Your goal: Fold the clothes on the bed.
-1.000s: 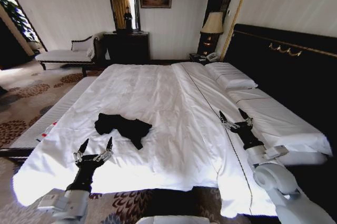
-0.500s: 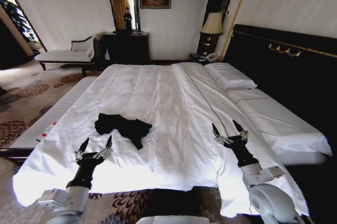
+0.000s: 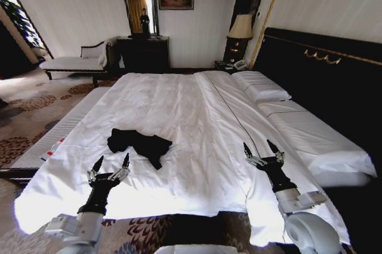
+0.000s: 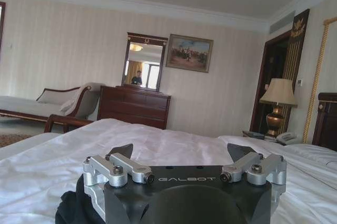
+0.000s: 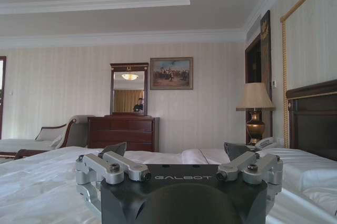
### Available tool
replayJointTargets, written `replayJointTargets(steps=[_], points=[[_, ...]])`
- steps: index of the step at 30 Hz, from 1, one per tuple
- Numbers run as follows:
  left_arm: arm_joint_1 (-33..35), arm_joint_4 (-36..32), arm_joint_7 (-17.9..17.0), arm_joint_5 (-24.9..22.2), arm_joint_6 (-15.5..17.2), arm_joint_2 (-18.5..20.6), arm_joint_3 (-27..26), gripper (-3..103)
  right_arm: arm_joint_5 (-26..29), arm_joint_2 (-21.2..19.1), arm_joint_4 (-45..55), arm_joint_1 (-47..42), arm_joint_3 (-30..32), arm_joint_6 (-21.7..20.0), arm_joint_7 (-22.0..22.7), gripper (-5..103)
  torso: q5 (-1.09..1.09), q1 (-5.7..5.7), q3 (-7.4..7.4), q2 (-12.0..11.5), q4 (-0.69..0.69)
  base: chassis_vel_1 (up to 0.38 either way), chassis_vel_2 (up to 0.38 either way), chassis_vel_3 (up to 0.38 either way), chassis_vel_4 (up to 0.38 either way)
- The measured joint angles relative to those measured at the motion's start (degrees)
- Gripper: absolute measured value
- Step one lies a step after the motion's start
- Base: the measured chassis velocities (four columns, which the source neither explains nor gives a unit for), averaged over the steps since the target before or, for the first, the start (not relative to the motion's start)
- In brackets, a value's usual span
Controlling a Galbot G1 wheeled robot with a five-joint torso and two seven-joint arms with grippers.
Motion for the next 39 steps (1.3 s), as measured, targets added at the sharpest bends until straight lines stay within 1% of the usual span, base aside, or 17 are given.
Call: replayJointTargets(steps=[18, 39], points=[[-0.49, 0.0, -0.01, 0.18, -0.2, 0.39, 0.46, 100, -0.33, 2.0, -1.29, 0.42, -0.06, 0.5, -1.02, 100, 0.0, 0.0, 0.0, 0.0, 0.0, 0.0, 0.0, 0.0, 0.0], [-0.62, 0.0, 0.02, 0.67, -0.77, 0.66, 0.23, 100, -0.55, 1.77, -3.34, 1.7, -0.66, 0.63, -1.65, 100, 0.0, 0.0, 0.0, 0.0, 0.0, 0.0, 0.0, 0.0, 0.0]])
